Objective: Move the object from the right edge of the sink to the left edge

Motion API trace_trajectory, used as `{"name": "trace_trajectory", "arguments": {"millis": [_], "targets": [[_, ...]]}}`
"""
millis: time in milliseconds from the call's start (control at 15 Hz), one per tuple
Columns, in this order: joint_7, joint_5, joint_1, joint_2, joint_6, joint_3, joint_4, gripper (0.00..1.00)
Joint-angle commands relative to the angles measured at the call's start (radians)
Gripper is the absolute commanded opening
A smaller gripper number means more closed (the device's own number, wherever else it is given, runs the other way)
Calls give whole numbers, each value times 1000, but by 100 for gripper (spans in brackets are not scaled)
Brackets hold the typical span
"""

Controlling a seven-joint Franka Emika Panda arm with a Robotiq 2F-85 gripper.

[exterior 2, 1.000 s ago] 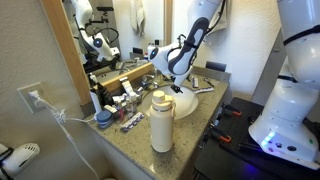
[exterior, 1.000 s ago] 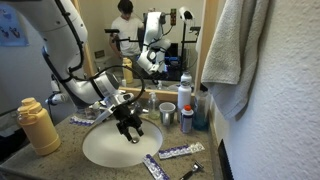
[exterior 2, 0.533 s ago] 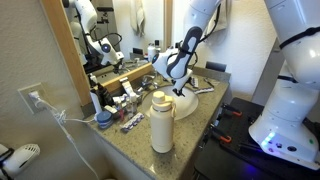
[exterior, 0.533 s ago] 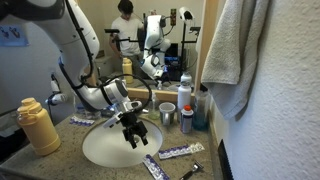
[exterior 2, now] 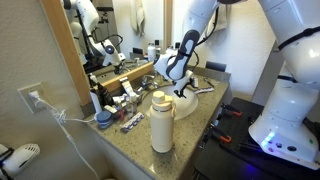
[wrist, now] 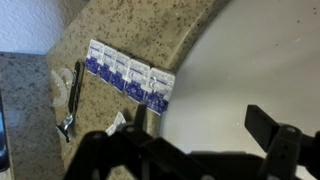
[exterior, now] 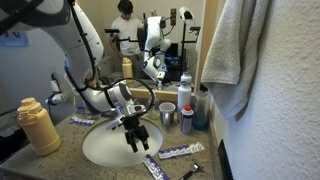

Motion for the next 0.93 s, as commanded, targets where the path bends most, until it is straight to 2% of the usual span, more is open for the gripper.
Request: {"name": "trace_trajectory", "arguments": {"millis": [0, 867], "targets": [[-31, 47, 22, 6, -38, -22, 18, 100], [-10, 85, 42, 1, -66, -61, -3, 100]]}}
